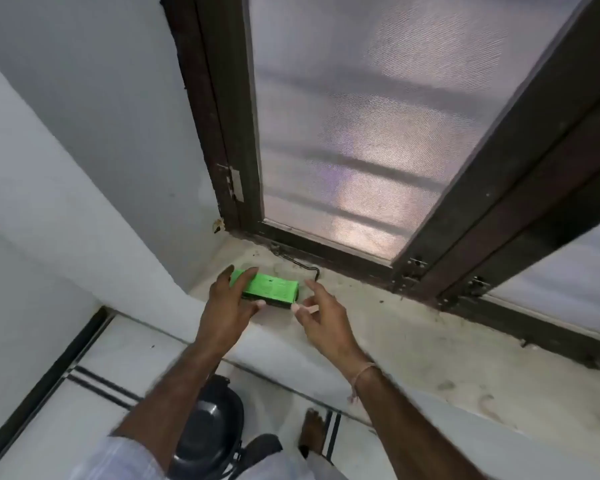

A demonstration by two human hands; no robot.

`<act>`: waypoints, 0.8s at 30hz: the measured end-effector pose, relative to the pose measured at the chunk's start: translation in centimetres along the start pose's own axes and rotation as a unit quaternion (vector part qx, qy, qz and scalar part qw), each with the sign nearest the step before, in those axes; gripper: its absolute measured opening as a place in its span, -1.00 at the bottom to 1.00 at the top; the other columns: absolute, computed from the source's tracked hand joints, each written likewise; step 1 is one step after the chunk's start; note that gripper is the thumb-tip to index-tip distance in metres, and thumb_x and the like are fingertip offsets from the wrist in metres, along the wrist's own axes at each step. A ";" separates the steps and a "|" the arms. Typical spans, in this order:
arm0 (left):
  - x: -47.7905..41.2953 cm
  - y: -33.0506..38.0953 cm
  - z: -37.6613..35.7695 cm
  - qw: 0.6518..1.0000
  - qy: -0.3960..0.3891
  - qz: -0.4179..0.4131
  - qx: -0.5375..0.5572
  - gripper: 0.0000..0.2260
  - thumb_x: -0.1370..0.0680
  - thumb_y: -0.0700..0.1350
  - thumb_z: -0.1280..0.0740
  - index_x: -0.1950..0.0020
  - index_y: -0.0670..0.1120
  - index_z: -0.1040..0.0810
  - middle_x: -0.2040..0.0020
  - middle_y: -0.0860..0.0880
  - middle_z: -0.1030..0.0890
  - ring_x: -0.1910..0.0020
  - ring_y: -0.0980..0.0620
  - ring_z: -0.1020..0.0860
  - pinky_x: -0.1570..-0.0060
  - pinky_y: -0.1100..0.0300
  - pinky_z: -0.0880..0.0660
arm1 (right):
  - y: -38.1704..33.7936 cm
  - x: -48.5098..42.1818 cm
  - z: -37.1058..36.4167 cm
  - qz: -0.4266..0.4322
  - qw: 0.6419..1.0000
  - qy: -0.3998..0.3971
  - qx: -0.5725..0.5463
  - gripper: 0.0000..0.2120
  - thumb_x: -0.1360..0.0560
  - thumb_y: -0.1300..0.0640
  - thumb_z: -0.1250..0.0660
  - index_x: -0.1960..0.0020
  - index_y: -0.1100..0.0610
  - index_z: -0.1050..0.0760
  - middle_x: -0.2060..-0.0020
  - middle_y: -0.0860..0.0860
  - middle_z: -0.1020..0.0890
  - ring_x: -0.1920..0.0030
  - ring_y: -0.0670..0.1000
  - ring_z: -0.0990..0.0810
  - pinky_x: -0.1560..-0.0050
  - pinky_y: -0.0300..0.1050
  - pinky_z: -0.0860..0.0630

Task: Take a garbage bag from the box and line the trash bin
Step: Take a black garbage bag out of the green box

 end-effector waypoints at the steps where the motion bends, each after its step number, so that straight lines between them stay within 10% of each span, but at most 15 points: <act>1: -0.4 -0.1 -0.1 1.000 0.005 -0.002 0.003 -0.40 -0.53 -0.04 -0.50 -0.55 0.09 -0.41 -0.53 -0.23 -0.32 -0.47 -0.24 -0.34 -0.39 -0.11 -0.41 | 0.2 -0.5 -0.3 -0.001 1.000 -0.013 0.008 -0.43 -0.60 0.05 -0.44 -0.57 0.02 -0.38 -0.14 0.07 -0.59 -0.02 0.07 -0.66 -0.05 -0.02 -0.65; 11: -1.3 1.7 1.5 0.988 -0.029 -0.001 0.152 -0.52 -0.35 0.03 -0.50 -0.27 0.09 -0.59 -0.20 -0.06 -0.42 -0.17 0.26 -0.49 -0.09 0.52 -0.38 | -1.0 -1.4 1.7 0.009 0.998 0.009 -0.069 -0.61 -0.46 0.17 -0.60 -0.19 -0.07 -0.55 -0.10 -0.02 -0.67 0.01 -0.15 -0.68 0.05 -0.34 -0.59; 17: -0.5 2.5 2.4 0.960 -0.024 0.015 0.278 -0.54 -0.38 -0.09 -0.50 -0.28 0.03 -0.60 -0.23 -0.04 -0.53 -0.16 0.24 -0.53 -0.05 0.45 -0.46 | -1.7 -0.1 3.5 -0.076 0.939 0.003 -0.335 -0.79 -0.54 0.31 -0.48 -0.04 0.14 -0.48 0.06 -0.03 -0.69 0.00 -0.03 -0.73 -0.09 -0.04 -0.69; 24: -0.8 2.5 3.6 0.959 -0.032 0.001 0.283 -0.56 -0.46 -0.19 -0.53 -0.29 0.10 -0.58 -0.27 0.00 -0.53 -0.15 0.32 -0.53 -0.01 0.49 -0.46 | -4.6 1.9 5.2 0.146 0.975 0.163 -0.028 -0.75 -0.53 0.13 -0.51 -0.19 0.01 -0.59 -0.14 -0.13 -0.63 -0.12 -0.02 -0.59 0.00 -0.28 -0.50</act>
Point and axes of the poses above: each hand's wrist, its own x-axis away from the middle knuckle, its own z-axis out of the back of the hand, y = z × x, the point moved 5 cm from there along -x, towards the middle knuckle
